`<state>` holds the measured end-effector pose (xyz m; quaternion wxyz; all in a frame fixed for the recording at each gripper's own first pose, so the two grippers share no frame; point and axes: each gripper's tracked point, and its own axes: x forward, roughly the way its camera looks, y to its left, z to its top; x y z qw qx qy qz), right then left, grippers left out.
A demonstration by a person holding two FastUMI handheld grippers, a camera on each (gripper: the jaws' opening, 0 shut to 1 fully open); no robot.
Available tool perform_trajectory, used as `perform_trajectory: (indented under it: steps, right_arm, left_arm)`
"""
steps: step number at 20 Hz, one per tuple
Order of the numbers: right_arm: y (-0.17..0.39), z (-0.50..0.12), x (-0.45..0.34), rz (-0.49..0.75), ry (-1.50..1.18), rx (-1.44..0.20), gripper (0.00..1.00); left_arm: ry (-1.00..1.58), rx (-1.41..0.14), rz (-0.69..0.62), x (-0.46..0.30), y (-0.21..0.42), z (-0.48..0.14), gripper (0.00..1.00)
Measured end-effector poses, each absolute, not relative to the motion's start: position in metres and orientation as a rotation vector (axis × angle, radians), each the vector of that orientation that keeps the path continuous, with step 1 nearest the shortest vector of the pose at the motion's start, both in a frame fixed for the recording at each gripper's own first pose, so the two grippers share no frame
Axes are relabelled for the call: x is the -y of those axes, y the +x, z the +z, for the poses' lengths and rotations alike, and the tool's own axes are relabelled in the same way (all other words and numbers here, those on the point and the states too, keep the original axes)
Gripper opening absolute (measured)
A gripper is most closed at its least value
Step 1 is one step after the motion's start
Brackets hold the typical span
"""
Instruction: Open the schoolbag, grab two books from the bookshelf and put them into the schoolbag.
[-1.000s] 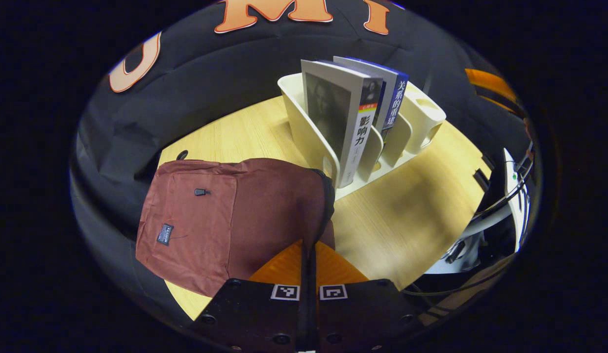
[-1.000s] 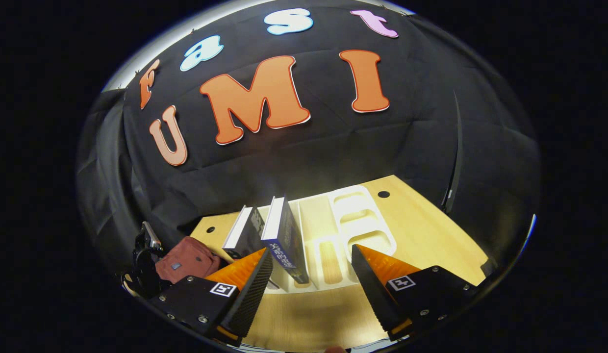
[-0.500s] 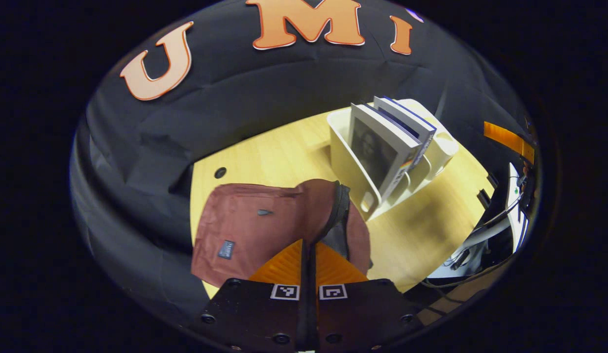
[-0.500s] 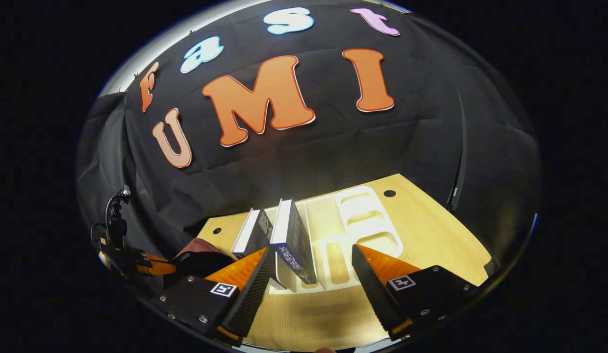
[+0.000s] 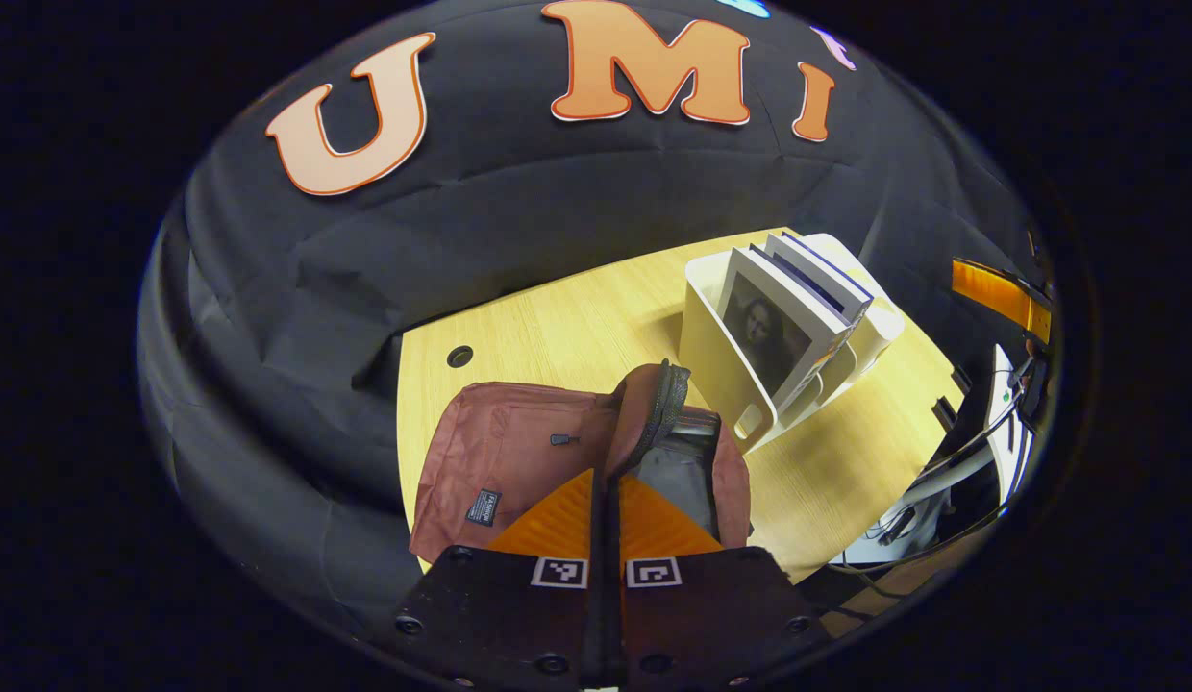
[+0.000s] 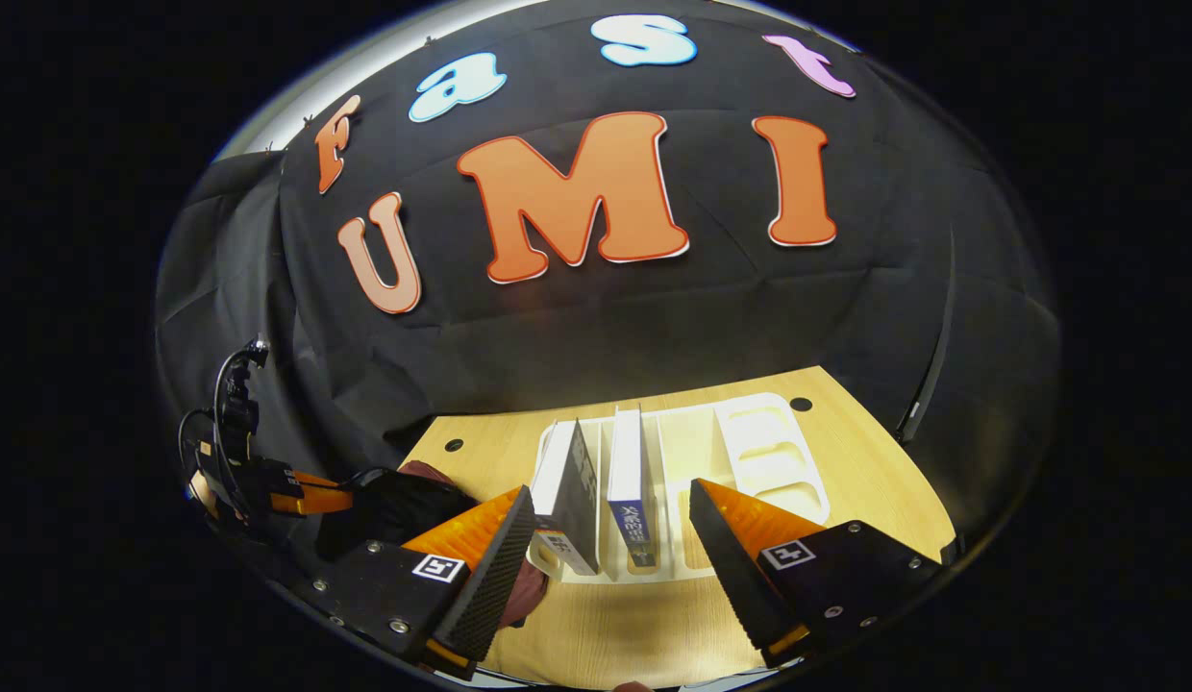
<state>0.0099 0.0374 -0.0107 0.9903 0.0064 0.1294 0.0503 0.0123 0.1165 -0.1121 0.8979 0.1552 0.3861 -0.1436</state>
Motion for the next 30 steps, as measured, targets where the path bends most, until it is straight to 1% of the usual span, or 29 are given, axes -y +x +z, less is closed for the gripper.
perform_trajectory:
  steps: [3,5,7,10,12,15,18,19,22,26,30]
  right_arm:
    - [0.014,0.020,-0.060,0.104,-0.048,-0.229,0.96]
    - [0.023,0.042,-0.069,0.066,-0.113,-0.218,0.96]
    - [0.035,0.063,-0.091,0.069,-0.165,-0.217,0.96]
    - [0.057,0.073,-0.127,0.104,-0.220,-0.282,0.96]
    - [0.076,0.070,-0.141,0.106,-0.258,-0.346,0.96]
    - [0.106,0.039,-0.147,0.098,-0.277,-0.504,0.96]
    - [0.122,-0.013,-0.152,0.108,-0.296,-0.713,0.97]
    - [0.124,-0.026,-0.148,0.098,-0.293,-0.769,0.98]
    - [0.143,-0.065,-0.137,0.053,-0.243,-0.915,0.98]
    - [0.160,-0.099,-0.126,0.007,-0.227,-1.029,0.98]
    - [0.160,-0.141,-0.118,-0.028,-0.149,-1.147,0.98]
  left_arm:
    - [0.293,-0.801,-0.337,-0.116,0.010,-0.119,0.01]
    - [0.297,-0.796,-0.354,-0.118,0.010,-0.122,0.01]
    - [0.306,-0.788,-0.375,-0.119,0.011,-0.120,0.01]
    - [0.313,-0.777,-0.397,-0.123,0.012,-0.118,0.01]
    - [0.308,-0.776,-0.411,-0.125,0.013,-0.119,0.01]
    - [0.307,-0.777,-0.430,-0.129,0.011,-0.121,0.01]
    - [0.310,-0.769,-0.434,-0.134,0.012,-0.122,0.01]
    - [0.307,-0.770,-0.435,-0.135,0.011,-0.123,0.01]
    - [0.303,-0.775,-0.444,-0.136,0.011,-0.129,0.01]
    - [0.298,-0.791,-0.444,-0.139,0.012,-0.135,0.01]
    - [0.291,-0.801,-0.432,-0.143,0.018,-0.139,0.01]
